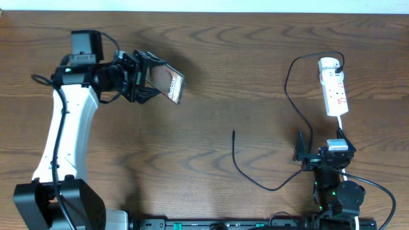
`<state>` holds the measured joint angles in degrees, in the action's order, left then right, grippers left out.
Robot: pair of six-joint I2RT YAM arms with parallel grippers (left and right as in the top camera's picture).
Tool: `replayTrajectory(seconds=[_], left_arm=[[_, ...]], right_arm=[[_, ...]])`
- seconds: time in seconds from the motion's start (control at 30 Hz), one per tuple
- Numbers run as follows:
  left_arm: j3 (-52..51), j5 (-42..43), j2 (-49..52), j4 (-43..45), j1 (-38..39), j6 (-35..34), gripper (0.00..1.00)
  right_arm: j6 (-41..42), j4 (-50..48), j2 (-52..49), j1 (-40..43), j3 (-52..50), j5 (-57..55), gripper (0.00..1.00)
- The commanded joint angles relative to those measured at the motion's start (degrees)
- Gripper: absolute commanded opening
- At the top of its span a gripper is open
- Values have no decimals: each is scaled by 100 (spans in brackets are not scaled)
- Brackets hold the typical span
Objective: Plug charger to phone and switch on socket
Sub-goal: 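Lift the phone with the left gripper and tilt it upright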
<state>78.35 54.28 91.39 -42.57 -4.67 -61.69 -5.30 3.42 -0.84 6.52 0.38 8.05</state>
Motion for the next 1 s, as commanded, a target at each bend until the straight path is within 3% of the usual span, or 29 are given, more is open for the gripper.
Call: replayTrajectory(seconds=[0.0, 0.23, 0.4, 0.8, 0.97], left_arm=[[107, 1182, -127, 70, -105, -1156, 7], [107, 2334, -127, 564, -111, -2463, 7], [107, 2743, -129, 800, -111, -2933, 7], [107, 2599, -129, 975, -111, -2986, 7], [107, 2247, -127, 1036, -111, -2424, 7]], right_arm=[[-76, 26, 28, -61, -7, -17, 99], [-76, 26, 28, -61, -7, -20, 99], [-76, 26, 28, -61, -7, -20, 99], [-76, 26, 28, -61, -7, -17, 99], [-76, 26, 28, -61, -7, -20, 99]])
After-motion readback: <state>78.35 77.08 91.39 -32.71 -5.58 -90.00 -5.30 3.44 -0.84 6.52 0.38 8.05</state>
